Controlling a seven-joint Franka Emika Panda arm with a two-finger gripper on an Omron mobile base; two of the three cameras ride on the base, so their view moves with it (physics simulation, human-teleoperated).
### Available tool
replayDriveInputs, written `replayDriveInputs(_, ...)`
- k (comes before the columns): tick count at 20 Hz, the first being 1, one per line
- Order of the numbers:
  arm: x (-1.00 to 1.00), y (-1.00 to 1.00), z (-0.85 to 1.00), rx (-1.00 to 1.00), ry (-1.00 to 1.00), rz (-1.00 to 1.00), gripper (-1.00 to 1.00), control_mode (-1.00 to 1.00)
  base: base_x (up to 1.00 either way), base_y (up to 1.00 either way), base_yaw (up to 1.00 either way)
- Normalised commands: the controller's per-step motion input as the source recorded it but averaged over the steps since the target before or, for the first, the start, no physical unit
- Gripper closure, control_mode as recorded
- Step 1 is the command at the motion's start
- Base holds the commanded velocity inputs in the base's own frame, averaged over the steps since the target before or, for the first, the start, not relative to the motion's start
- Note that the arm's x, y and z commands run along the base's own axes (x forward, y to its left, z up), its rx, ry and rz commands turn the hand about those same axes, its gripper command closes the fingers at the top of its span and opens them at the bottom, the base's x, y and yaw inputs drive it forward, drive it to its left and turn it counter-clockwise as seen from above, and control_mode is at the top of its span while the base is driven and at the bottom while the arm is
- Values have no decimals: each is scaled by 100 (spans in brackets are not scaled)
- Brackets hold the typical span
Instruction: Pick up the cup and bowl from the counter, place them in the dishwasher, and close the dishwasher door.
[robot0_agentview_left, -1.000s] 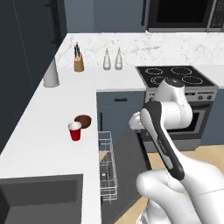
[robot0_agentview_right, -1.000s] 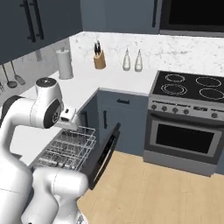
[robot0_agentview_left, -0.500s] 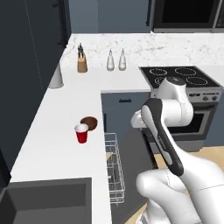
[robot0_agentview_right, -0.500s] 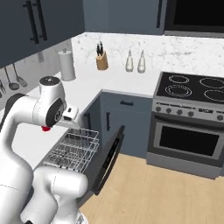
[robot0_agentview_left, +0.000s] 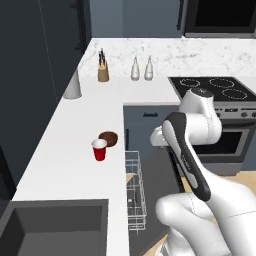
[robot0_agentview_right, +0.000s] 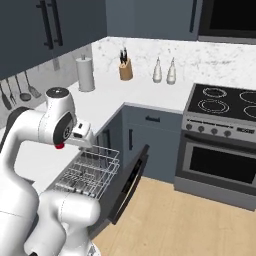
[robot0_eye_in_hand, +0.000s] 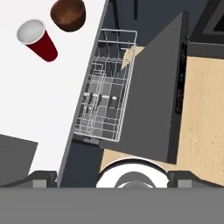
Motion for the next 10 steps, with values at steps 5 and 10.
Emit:
replayDriveInputs(5, 23, 0, -6, 7, 0, 6, -100, -100, 10, 0, 8)
replayDriveInputs(10, 70, 0, -10, 11, -1, 8, -100, -100, 0, 0, 0)
